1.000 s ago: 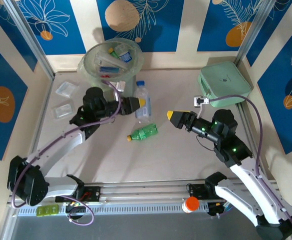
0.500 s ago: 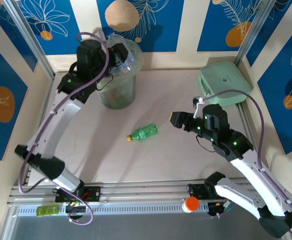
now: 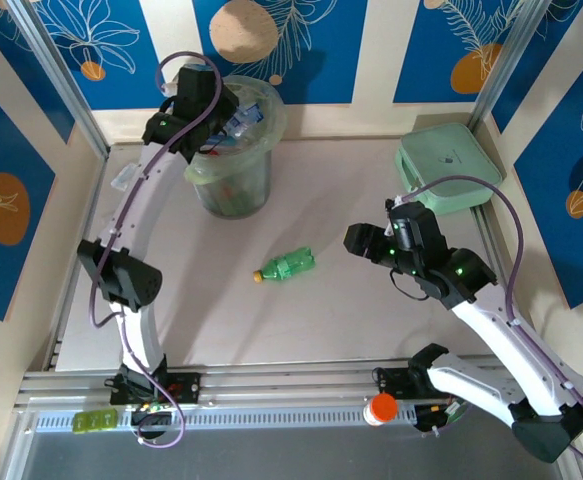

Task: Put the plastic bottles in the bin

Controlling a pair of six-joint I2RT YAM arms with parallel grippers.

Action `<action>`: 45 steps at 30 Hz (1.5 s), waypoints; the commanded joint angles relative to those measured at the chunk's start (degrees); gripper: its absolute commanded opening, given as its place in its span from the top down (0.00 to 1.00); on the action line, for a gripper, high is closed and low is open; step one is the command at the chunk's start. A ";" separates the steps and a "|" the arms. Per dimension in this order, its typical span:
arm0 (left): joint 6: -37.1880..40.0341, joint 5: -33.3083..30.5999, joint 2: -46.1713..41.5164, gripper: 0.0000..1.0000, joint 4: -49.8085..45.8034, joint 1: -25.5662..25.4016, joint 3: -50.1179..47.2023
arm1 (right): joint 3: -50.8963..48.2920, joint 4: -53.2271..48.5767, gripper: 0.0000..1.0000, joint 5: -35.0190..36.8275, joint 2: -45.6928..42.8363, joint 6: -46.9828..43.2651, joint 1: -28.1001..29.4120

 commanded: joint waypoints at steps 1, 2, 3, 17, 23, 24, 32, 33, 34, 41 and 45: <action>-1.11 3.37 2.32 0.52 2.84 0.65 2.09 | -0.44 0.80 0.32 -1.00 0.35 -0.93 0.23; -1.11 4.05 2.95 0.51 3.63 0.75 2.20 | -0.51 1.30 0.32 -1.48 0.44 -1.42 0.23; -1.20 5.30 3.73 0.48 4.70 0.97 2.42 | -0.53 1.77 0.33 -1.94 0.48 -1.79 0.23; 3.11 10.06 -0.67 0.14 5.53 4.56 1.79 | -2.56 5.08 0.32 -1.99 -1.13 -2.37 1.44; 8.10 5.01 -7.12 0.25 6.55 4.98 -2.81 | -3.11 6.05 0.32 -2.03 -1.10 -2.63 1.88; 8.84 5.06 -7.62 0.29 7.86 4.98 -3.92 | -3.33 6.62 0.33 -2.52 -1.02 -2.76 1.88; 10.49 16.73 -0.19 0.54 14.32 4.69 0.57 | -2.55 7.75 0.36 -5.00 2.85 -4.74 3.47; 10.79 19.31 1.13 0.54 16.14 4.71 1.21 | -2.70 8.22 0.37 -5.19 3.33 -4.70 3.56; 11.29 21.29 2.41 0.53 18.06 4.75 1.54 | -2.81 8.73 0.37 -5.51 3.74 -4.83 3.57; 11.99 24.51 8.84 0.53 18.93 4.89 2.18 | -2.82 10.43 0.37 -6.65 7.35 -3.25 4.01; 11.63 24.95 6.90 0.53 21.15 5.15 -2.54 | -2.25 10.53 0.37 -5.62 8.67 -2.75 4.18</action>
